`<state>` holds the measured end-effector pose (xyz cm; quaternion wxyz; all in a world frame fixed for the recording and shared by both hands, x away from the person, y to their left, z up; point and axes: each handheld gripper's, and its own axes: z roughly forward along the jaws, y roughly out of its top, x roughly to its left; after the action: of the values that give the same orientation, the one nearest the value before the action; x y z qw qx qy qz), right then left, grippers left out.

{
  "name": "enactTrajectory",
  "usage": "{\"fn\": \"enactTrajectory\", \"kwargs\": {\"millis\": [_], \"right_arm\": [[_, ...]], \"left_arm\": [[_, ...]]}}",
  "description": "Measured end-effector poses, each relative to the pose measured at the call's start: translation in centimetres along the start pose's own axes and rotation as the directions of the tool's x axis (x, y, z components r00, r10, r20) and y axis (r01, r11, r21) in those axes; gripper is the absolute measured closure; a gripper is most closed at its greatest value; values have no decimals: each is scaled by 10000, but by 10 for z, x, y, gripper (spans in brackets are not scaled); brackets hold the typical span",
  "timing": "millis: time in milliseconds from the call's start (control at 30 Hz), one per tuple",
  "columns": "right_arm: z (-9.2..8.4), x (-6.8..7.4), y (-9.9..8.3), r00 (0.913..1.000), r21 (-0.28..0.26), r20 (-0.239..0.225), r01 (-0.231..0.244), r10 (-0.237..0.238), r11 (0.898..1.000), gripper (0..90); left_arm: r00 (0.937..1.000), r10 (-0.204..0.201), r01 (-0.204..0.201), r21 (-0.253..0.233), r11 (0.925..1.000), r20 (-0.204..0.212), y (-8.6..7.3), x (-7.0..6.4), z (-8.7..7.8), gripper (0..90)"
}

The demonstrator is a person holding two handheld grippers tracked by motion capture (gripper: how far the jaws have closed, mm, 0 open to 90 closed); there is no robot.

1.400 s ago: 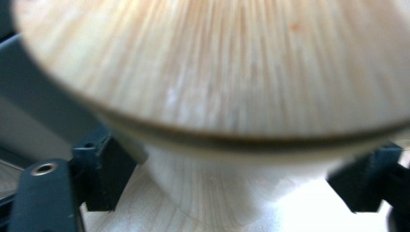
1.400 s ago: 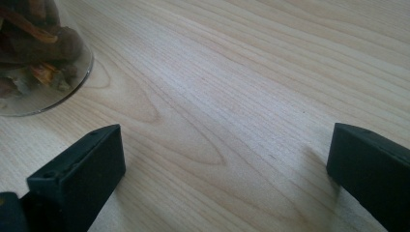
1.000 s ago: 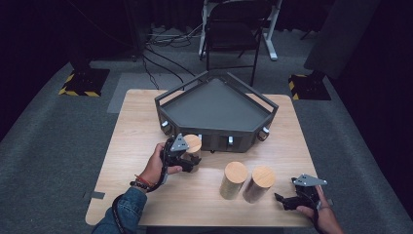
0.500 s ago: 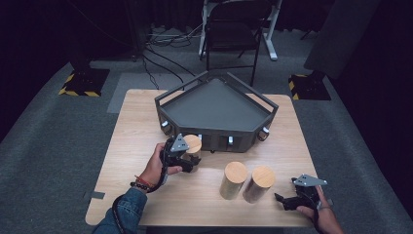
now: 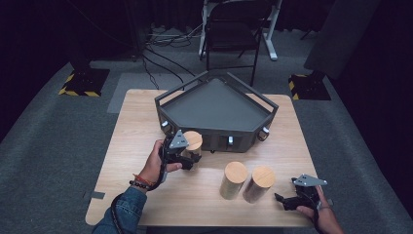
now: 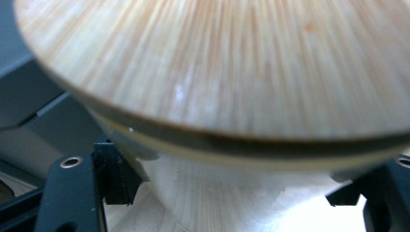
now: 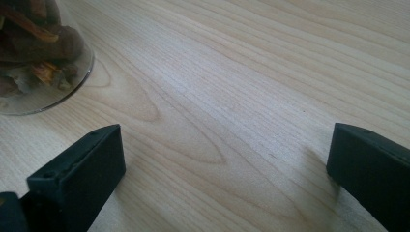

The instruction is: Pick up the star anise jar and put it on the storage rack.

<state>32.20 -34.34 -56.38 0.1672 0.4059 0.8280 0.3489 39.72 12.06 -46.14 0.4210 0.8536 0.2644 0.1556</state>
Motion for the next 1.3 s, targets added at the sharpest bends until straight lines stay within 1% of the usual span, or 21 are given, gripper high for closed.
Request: {"fn": "enactTrajectory", "kwargs": {"millis": [67,200,300,400,433,500,800,967,1033,1167,1300], "right_arm": [[0,0,0,10000,-3,1,1,-1,10000,0],[0,0,0,10000,-3,-1,-2,2,10000,0],[0,0,0,10000,-4,-1,-2,2,10000,0],[0,0,0,10000,-3,0,-3,3,10000,0],[0,0,0,10000,3,1,-13,13,10000,0],[0,0,0,10000,-2,1,-4,4,10000,0],[0,0,0,10000,-2,-1,-4,4,10000,0],[0,0,0,10000,0,-1,-7,7,10000,0],[0,0,0,10000,3,-2,-13,13,10000,0],[0,0,0,10000,-1,-1,-7,7,10000,0],[0,0,0,10000,5,-2,-14,14,10000,0]], "left_arm": [[10000,-41,42,-86,10000,84,4,0,-3,245],[9999,-147,148,-215,9997,63,12,0,-8,245],[10000,-10,11,-180,9998,35,23,-2,-16,245],[10000,-26,26,-187,9998,40,29,-2,-19,245],[9999,-96,99,-224,9997,108,34,-2,-23,246],[9999,-71,73,-227,9997,104,37,-1,-24,245],[10000,49,-51,-261,9996,-62,54,-2,-33,246],[9999,123,-124,-231,9997,-68,68,0,-41,246],[9998,141,-144,-245,9996,-132,73,-1,-44,246],[9996,186,-193,-305,9993,-230,84,-1,-48,246],[9995,229,-237,-359,9991,-235,93,0,-51,246]]}}
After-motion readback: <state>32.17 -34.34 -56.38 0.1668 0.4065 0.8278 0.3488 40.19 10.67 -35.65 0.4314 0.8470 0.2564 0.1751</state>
